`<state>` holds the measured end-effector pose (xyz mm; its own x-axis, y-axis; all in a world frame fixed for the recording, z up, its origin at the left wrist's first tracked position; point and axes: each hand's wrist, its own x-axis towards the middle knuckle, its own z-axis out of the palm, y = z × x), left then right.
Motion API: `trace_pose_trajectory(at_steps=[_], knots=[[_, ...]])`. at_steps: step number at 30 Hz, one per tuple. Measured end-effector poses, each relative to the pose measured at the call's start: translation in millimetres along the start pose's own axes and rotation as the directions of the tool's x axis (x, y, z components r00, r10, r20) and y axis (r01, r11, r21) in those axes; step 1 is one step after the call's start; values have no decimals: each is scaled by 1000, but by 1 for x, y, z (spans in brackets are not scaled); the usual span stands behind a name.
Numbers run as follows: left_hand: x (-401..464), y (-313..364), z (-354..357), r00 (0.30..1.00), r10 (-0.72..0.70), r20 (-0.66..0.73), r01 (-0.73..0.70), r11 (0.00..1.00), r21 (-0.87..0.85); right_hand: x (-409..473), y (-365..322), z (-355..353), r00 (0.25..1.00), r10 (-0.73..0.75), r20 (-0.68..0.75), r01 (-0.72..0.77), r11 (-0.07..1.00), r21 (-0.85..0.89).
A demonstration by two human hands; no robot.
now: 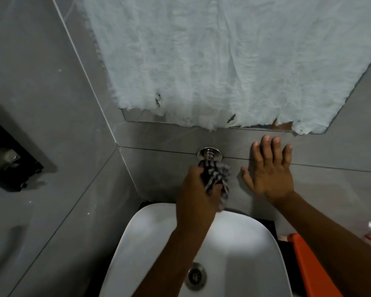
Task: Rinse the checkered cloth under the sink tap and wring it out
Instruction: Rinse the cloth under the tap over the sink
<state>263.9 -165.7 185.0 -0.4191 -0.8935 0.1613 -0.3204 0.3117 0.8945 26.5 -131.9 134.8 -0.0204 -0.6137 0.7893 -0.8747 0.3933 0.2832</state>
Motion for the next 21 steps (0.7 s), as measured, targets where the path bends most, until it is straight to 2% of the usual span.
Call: trace_pose_trajectory(at_steps=[1, 2, 3, 4, 6, 7, 8, 9, 10, 11, 12, 13, 14, 16, 18, 20, 21], knots=[[-11, -14, -5, 997, -77, 6, 76, 962, -264, 0, 0, -1, 1000, -3, 10, 3, 1000, -3], [-19, -28, -9, 982, -182, 60, 187, 842, -506, 0, 1, -2, 1000, -4, 18, 4, 1000, -7], [-25, -41, -11, 948, -270, 171, 309, 645, -699, 1, 0, -4, 1000, 1, 26, 0, 1000, -11], [-30, -50, -8, 894, -300, 334, 437, 417, -797, 1, -1, -5, 999, 8, 31, -8, 1000, -10], [-38, -59, 4, 793, -204, 574, 593, 43, -804, 1, -2, -6, 1000, 16, 24, -16, 1000, 3], [-39, -60, 7, 762, -151, 630, 624, -87, -776, 1, -2, -5, 1000, 18, 17, -18, 1000, 2], [-40, -59, 8, 747, -142, 649, 634, -140, -761, 1, -2, -5, 1000, 16, 11, -16, 1000, -4], [-38, -59, 6, 764, -143, 629, 618, -116, -778, 1, -2, -5, 1000, 11, 8, -11, 1000, -10], [-38, -59, 2, 815, -155, 558, 566, 11, -824, 1, -2, -4, 1000, 6, 8, -6, 1000, -14], [-38, -60, -2, 888, -182, 422, 457, 267, -848, 1, -1, -4, 1000, 4, 10, -4, 1000, -12], [-40, -61, -4, 947, -200, 252, 322, 579, -749, 1, -1, -4, 1000, 5, 10, -5, 1000, -11], [-44, -58, -5, 982, -173, 71, 183, 810, -557, 1, -1, -3, 1000, 6, 8, -6, 1000, -12], [-49, -53, -4, 992, -102, -72, 69, 927, -369, 1, -2, -2, 1000, 11, 8, -10, 1000, -14], [-62, -42, 6, 979, -18, -205, -17, 986, -166, 0, -5, -1, 999, 28, 17, -28, 1000, -6], [-66, -31, 9, 969, -20, -244, 3, 998, -70, -2, -6, 2, 999, 39, 14, -39, 999, 1], [-48, -18, 2, 974, -32, -223, 35, 999, 11, -1, -4, 3, 1000, 29, 10, -29, 1000, -3], [-32, -11, -1, 986, -42, -163, 54, 996, 65, 0, -3, 2, 1000, 22, 15, -22, 1000, -3]])
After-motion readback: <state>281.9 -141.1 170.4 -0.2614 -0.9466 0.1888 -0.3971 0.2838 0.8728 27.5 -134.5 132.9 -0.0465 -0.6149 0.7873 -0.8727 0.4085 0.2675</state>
